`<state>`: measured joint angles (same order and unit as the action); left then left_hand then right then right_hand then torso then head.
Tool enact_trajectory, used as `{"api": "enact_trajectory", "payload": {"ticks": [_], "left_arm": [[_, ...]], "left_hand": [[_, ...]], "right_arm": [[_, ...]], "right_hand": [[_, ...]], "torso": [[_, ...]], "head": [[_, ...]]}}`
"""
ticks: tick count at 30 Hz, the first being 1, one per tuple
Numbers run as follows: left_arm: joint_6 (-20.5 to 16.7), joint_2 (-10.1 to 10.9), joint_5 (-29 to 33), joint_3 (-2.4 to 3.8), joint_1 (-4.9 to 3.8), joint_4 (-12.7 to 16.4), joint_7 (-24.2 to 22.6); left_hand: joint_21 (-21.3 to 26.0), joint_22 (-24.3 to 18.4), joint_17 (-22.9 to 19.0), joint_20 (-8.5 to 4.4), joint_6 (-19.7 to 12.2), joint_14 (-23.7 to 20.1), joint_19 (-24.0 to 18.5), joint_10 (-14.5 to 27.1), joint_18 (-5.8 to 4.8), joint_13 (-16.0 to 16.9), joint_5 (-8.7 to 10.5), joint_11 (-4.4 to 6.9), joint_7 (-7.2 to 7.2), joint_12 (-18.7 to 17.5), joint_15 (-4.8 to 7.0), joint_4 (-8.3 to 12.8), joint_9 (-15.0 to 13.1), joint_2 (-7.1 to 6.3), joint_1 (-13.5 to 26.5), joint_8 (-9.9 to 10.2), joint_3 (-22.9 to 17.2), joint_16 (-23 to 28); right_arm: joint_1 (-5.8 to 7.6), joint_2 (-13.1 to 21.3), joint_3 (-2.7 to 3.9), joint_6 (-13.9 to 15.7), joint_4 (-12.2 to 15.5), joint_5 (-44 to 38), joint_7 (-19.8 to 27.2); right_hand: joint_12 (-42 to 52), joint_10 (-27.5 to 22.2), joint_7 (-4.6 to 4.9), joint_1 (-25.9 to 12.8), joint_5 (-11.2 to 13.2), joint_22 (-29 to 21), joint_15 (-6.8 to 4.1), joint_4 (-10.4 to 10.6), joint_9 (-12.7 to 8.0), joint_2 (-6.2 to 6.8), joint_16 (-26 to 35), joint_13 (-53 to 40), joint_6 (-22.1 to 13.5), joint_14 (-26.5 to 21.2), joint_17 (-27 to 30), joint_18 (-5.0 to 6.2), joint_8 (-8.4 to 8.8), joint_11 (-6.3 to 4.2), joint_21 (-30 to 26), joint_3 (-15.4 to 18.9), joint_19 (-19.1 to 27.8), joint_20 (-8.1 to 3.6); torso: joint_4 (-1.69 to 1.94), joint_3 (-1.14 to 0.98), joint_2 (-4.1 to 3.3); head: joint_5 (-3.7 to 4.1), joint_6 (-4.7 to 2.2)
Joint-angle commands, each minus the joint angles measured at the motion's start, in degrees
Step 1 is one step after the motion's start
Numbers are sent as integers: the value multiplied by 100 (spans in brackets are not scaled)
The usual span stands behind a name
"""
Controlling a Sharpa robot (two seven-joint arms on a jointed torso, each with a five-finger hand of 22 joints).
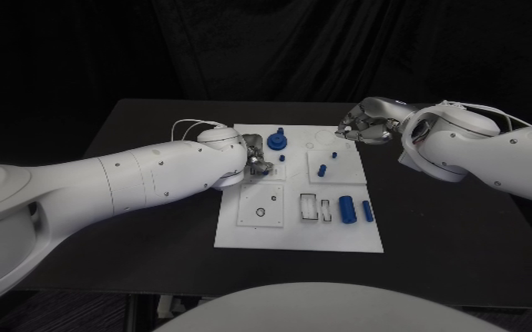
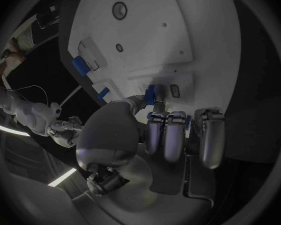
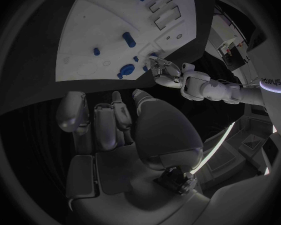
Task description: Assemble the parts on the task board
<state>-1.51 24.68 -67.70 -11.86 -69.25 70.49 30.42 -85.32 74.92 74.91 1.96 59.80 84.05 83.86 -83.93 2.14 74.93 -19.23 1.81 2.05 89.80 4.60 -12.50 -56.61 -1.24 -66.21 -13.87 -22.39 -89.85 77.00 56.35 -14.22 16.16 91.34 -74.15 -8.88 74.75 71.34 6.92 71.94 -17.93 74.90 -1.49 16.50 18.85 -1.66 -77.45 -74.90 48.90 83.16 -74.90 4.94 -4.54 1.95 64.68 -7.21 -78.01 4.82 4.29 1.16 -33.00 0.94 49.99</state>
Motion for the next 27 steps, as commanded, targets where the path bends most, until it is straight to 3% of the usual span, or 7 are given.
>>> {"api": "enact_trajectory", "payload": {"ticks": [1, 7, 8, 11, 16, 22, 27], "left_arm": [[70, -23, 22, -22, 59, -7, -40], [81, -29, 22, -22, 78, -14, -33], [85, -28, 22, -22, 81, -12, -29], [95, -20, 22, -22, 89, -4, -19], [112, -4, 22, -22, 99, 4, 4], [103, 10, 22, -22, 106, -2, 19], [93, 18, 22, -22, 109, -6, 36]], "left_hand": [[40, 850, 1509, 0, -4, 595, 52, -607, -4, 1507, 31, 6, -7, 20, -8, -12, 14, 11, 64, 31, -33, -15], [44, 850, 1509, 5, -3, 595, 50, -607, -4, 1507, 88, -3, 4, 20, -15, -40, 10, 5, 130, 52, -24, -15], [50, 849, 1509, 13, 14, 595, 47, -607, -3, 1507, 141, -14, 14, 20, -25, -102, 4, -4, 238, 69, 46, -15], [68, 844, 1509, 30, 35, 595, 37, -607, 1, 1507, 556, -30, 31, 20, -40, -253, 5, 28, 442, 137, 245, -15], [100, 827, 1509, 56, 45, 595, 16, -607, 10, 1507, 813, -63, 67, 20, -68, -408, 60, 44, 788, 266, 647, -15], [145, 805, 1509, 79, 52, 595, -12, -607, 21, 1507, 958, -87, 93, 20, -90, -423, 118, 185, 1274, 427, 1148, -15], [156, 805, 1509, 88, 63, 595, -15, -607, 24, 1507, 1059, -97, 101, 20, -99, -428, 123, 262, 1427, 475, 1324, -15]], "right_arm": [[-15, 4, 3, -27, 0, -36, -102], [-16, 5, 3, -34, -1, -36, -110], [-17, 5, 3, -36, -1, -36, -112], [-17, 4, 3, -44, -3, -36, -117], [-17, 5, 3, -56, -6, -36, -127], [-19, 8, 3, -73, -8, -36, -137], [-20, 7, 3, -85, -10, -36, -144]], "right_hand": [[-18, -27, 4, 44, -31, 806, 8, 8, -8, 18, 19, -204, 44, -36, -261, 34, 13, 3, -20, -26, 47, 11], [-18, -27, 4, 44, -31, 806, 8, 8, -8, 18, 19, -204, 44, -36, -261, 34, 13, 3, -20, -26, 47, 11], [-18, -27, 4, 44, -31, 806, 8, 8, -8, 18, 19, -204, 44, -36, -261, 34, 13, 3, -20, -26, 47, 11], [-18, -27, 4, 44, -31, 806, 8, 8, -8, 18, 19, -204, 44, -36, -261, 34, 13, 3, -20, -26, 47, 11], [-20, -25, 6, 47, -34, 804, 8, 7, -11, 20, 20, -202, 47, -35, -260, 35, 13, 4, -26, -34, 49, 11], [-20, -25, 6, 47, -34, 804, 8, 7, -11, 20, 20, -202, 47, -35, -260, 35, 13, 4, -26, -34, 49, 11], [-20, -25, 6, 47, -34, 804, 8, 7, -11, 20, 20, -202, 47, -35, -260, 35, 13, 4, -26, -34, 49, 11]], "torso": [[2, -2, 1], [-3, 1, 1], [-1, 2, 0], [-2, -1, 1], [-10, -5, 0], [0, -5, 3], [2, 0, 3]], "head": [[9, 1], [9, 1], [11, 1], [8, 1], [-7, 1], [-5, 1], [-4, 1]]}}
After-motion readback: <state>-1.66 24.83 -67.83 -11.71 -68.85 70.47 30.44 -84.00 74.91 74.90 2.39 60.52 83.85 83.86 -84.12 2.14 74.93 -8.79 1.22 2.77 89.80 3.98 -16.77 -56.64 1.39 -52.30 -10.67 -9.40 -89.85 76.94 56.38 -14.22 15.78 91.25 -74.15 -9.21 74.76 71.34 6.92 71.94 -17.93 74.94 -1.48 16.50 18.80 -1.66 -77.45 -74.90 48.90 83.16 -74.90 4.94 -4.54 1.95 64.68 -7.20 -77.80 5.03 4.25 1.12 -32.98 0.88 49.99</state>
